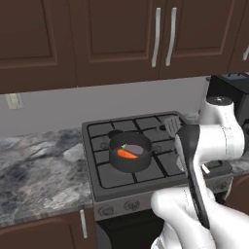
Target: Put the eggplant and carrot in the pot. Retrieve the spatula and lightly stir the vegetables in the pot.
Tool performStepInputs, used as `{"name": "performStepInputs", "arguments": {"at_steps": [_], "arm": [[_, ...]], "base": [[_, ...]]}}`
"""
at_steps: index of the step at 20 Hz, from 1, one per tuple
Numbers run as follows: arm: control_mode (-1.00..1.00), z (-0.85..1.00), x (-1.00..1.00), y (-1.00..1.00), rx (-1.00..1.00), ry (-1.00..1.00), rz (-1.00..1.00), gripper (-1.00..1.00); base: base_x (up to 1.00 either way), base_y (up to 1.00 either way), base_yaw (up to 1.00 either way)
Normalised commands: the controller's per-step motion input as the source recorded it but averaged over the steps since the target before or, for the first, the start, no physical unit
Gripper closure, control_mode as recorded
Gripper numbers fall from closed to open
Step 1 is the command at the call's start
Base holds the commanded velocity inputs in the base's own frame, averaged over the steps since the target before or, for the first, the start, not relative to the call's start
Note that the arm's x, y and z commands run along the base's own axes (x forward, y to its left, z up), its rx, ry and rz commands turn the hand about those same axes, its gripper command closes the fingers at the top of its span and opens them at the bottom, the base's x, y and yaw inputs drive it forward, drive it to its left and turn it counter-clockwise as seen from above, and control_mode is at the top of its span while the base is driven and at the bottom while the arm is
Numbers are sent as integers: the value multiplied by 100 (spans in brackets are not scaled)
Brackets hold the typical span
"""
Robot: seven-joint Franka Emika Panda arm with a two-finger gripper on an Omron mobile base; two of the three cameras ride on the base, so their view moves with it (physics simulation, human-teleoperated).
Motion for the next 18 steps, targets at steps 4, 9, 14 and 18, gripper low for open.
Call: {"name": "performStepInputs", "arguments": {"at_steps": [4, 9, 14, 18], "arm": [[-100, 71, 4, 89, -47, 18, 12, 100], [-100, 54, 15, 21, -29, 33, 30, 100], [-100, 2, 46, -37, -2, 7, 38, 100], [-100, -3, 8, 15, -29, 26, 39, 100]], "base": [[0, 0, 0], [0, 0, 0], [0, 0, 0], [0, 0, 0]]}}
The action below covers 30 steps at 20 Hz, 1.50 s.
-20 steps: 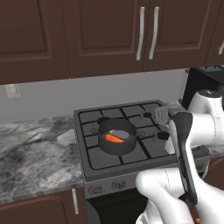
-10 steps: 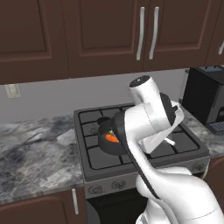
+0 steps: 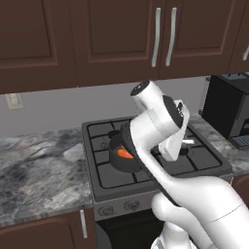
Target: Put the eggplant and carrot in the pot. Retrieve the spatula and lightly stir the vegetables in the pot.
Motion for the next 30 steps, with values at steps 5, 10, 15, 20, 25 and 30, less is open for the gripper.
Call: {"name": "performStepInputs", "arguments": {"at_steps": [5, 10, 15, 20, 25, 30], "arm": [[-100, 0, 13, 33, -34, 28, 37, 100], [-100, -16, 64, 0, -3, 1, 5, 100], [-100, -28, 91, 0, -1, 1, 0, 100], [-100, -29, 75, 0, -1, 0, 0, 100], [-100, -28, 75, 0, -5, 6, 0, 100], [-100, -27, 34, 0, -4, 19, 0, 100]], "base": [[0, 0, 0], [0, 0, 0], [0, 0, 0], [0, 0, 0], [0, 0, 0], [0, 0, 0]]}}
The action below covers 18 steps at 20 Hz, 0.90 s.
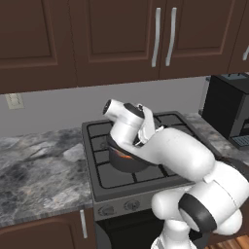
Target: Put the eggplant and carrot in the pot. Retrieve the spatula and lightly stir the vegetables in the pot.
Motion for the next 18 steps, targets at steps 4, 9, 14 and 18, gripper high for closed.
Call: {"name": "performStepInputs", "arguments": {"at_steps": [4, 9, 14, 18], "arm": [[-100, -20, 21, 0, -2, 12, 0, 100], [-100, -3, 28, 0, 0, 7, 0, 100], [-100, -21, 19, 0, -1, 4, 0, 100], [-100, -41, 8, 0, -8, 0, 0, 100]], "base": [[0, 0, 0], [0, 0, 0], [0, 0, 0], [0, 0, 0]]}}
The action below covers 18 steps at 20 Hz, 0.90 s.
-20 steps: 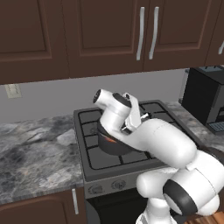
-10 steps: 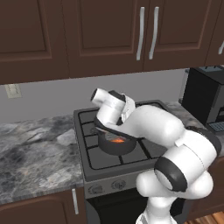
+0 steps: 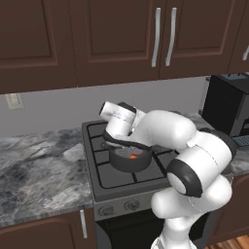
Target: Put the eggplant and carrot in the pot. Retrieve the spatula and lightly stir the vegetables in the pot.
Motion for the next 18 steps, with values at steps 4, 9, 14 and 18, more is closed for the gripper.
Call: {"name": "performStepInputs", "arguments": {"at_steps": [4, 9, 14, 18], "arm": [[-100, -29, 13, 0, -13, 7, 0, 100], [-100, -10, 3, 0, -5, 8, 0, 100], [-100, 2, 0, -1, 0, 0, 0, 100], [-100, 4, 0, -3, 0, 0, 0, 100]], "base": [[0, 0, 0], [0, 0, 0], [0, 0, 0], [0, 0, 0]]}}
